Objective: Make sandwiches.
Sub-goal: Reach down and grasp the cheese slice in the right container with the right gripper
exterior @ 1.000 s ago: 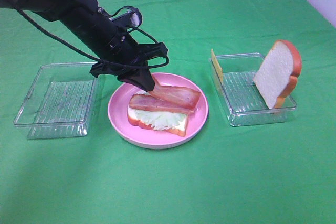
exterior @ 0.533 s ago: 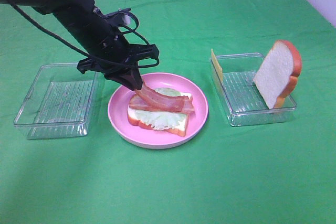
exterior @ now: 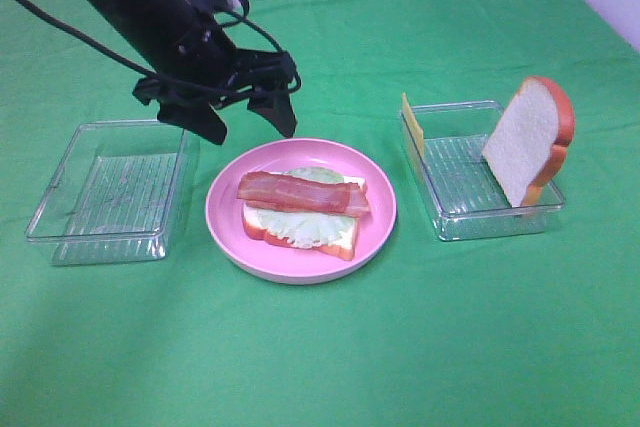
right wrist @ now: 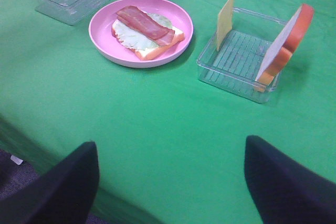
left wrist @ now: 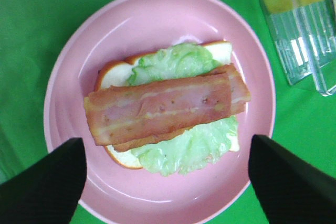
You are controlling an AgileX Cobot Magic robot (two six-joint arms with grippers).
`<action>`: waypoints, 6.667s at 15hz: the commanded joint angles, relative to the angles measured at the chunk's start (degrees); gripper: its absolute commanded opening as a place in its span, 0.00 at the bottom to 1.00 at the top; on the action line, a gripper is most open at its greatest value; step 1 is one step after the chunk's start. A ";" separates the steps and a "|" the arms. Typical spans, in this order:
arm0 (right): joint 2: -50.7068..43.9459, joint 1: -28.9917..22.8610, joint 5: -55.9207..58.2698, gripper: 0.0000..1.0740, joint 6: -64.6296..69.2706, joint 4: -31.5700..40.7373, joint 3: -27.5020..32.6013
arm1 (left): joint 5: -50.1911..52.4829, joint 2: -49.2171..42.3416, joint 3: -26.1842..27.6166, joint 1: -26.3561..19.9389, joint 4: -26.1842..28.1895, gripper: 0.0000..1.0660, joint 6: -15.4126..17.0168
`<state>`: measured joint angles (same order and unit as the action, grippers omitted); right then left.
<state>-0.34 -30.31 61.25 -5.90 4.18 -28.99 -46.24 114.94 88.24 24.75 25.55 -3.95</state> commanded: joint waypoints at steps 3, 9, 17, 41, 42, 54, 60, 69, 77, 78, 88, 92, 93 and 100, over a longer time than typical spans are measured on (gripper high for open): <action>-0.86 0.00 -0.57 0.67 0.57 -0.46 0.06 | -5.84 -13.24 0.29 0.29 -9.22 0.76 -0.57; -0.86 0.00 -0.57 0.67 0.57 -0.52 0.06 | -23.72 -25.95 0.06 0.29 -15.07 0.76 -0.63; -0.86 0.00 -0.57 0.67 0.57 -0.52 0.06 | -25.15 -45.61 -19.14 0.29 -15.47 0.76 -2.41; 48.24 0.00 -23.32 0.60 15.99 -3.21 -13.18 | -13.75 -116.48 -59.64 0.29 -22.23 0.76 1.09; 53.63 0.00 -22.23 0.60 16.04 -3.21 -17.19 | -13.75 -116.48 -59.64 0.29 -22.23 0.76 1.09; 103.76 10.77 3.90 0.60 6.53 10.26 -64.17 | -13.69 -116.48 -59.64 0.29 -22.23 0.76 1.09; 119.18 10.77 10.14 0.60 7.79 11.12 -80.16 | -13.69 -116.48 -59.64 0.29 -22.23 0.76 1.09; 132.41 10.77 11.12 0.50 7.96 7.96 -86.80 | -13.69 -116.48 -59.64 0.29 -22.23 0.76 1.09; 133.10 10.77 10.71 0.38 8.94 5.21 -86.80 | -13.69 -116.48 -59.64 0.29 -22.23 0.76 1.09; 133.10 10.77 10.71 0.38 8.94 5.04 -86.80 | -13.69 -116.48 -59.64 0.29 -22.23 0.76 1.09; 133.10 10.77 10.77 0.37 8.94 3.78 -86.80 | -13.69 -116.48 -59.64 0.29 -22.23 0.76 1.09; 133.10 10.77 10.26 0.37 9.22 3.78 -86.80 | -13.69 -116.48 -59.64 0.29 -22.23 0.76 1.09; 133.10 10.77 9.74 0.37 9.63 3.78 -86.80 | -13.69 -116.48 -59.64 0.29 -22.23 0.76 1.09; 134.30 10.77 9.00 0.37 10.49 3.09 -86.80 | -13.69 -116.48 -59.64 0.29 -22.17 0.76 1.09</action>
<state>133.61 -19.88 69.84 4.24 7.68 -115.45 -60.39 -0.23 28.71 24.75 3.50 -3.27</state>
